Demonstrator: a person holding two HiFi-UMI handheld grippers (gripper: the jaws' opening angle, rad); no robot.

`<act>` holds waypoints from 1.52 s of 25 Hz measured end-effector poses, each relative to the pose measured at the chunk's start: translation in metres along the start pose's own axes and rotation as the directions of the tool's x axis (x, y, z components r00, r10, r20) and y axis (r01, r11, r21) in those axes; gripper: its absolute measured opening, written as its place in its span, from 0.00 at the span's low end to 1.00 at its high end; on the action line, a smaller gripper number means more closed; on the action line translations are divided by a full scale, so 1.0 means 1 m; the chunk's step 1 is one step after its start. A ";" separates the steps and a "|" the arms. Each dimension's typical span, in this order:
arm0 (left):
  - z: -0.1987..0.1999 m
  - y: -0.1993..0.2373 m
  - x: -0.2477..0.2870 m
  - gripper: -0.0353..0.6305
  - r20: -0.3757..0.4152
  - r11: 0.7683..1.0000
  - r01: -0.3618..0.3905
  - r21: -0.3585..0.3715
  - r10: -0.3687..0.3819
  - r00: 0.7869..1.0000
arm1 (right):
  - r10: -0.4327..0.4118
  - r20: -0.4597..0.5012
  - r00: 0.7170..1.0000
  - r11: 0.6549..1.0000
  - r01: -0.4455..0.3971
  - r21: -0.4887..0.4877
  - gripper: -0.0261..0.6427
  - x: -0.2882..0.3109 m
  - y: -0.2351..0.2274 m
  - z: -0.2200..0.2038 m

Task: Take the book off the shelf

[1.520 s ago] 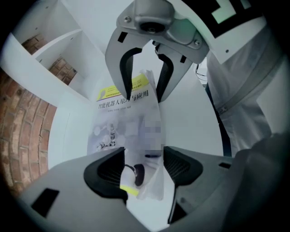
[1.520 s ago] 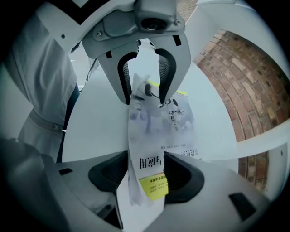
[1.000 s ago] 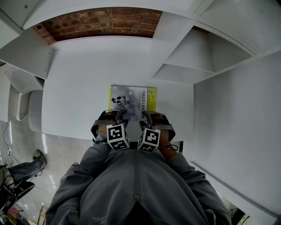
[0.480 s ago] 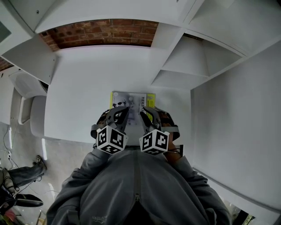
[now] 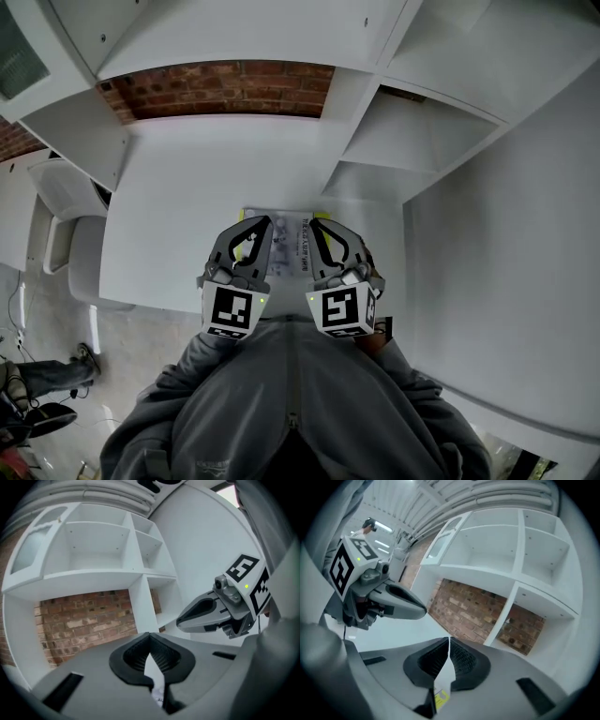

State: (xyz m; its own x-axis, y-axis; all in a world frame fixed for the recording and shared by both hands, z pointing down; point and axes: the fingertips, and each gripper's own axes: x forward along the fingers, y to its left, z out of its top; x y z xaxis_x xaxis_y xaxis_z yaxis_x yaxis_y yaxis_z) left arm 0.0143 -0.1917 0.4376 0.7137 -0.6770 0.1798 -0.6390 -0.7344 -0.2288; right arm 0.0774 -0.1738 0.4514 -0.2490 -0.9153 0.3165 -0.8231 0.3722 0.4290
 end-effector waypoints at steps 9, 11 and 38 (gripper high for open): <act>0.039 0.014 -0.013 0.06 0.176 0.983 -0.054 -0.178 0.086 0.981 | -0.178 0.234 0.956 0.936 0.091 0.340 0.08 -0.034 -0.040 0.044; 0.048 0.015 -0.015 0.06 0.202 0.978 -0.064 -0.200 0.105 0.974 | -0.201 0.249 0.947 0.927 0.102 0.362 0.08 -0.039 -0.043 0.048; 0.053 0.016 -0.019 0.06 0.209 0.977 -0.077 -0.198 0.119 0.971 | -0.243 0.269 0.932 0.910 0.122 0.397 0.08 -0.038 -0.041 0.052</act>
State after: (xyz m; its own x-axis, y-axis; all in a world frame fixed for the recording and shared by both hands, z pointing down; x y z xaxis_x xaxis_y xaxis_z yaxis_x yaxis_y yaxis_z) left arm 0.0057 -0.1881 0.3803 0.6769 -0.7342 -0.0525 -0.7361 -0.6753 -0.0475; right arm 0.0941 -0.1623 0.3779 -0.1699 -0.9848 -0.0370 -0.9817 0.1658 0.0933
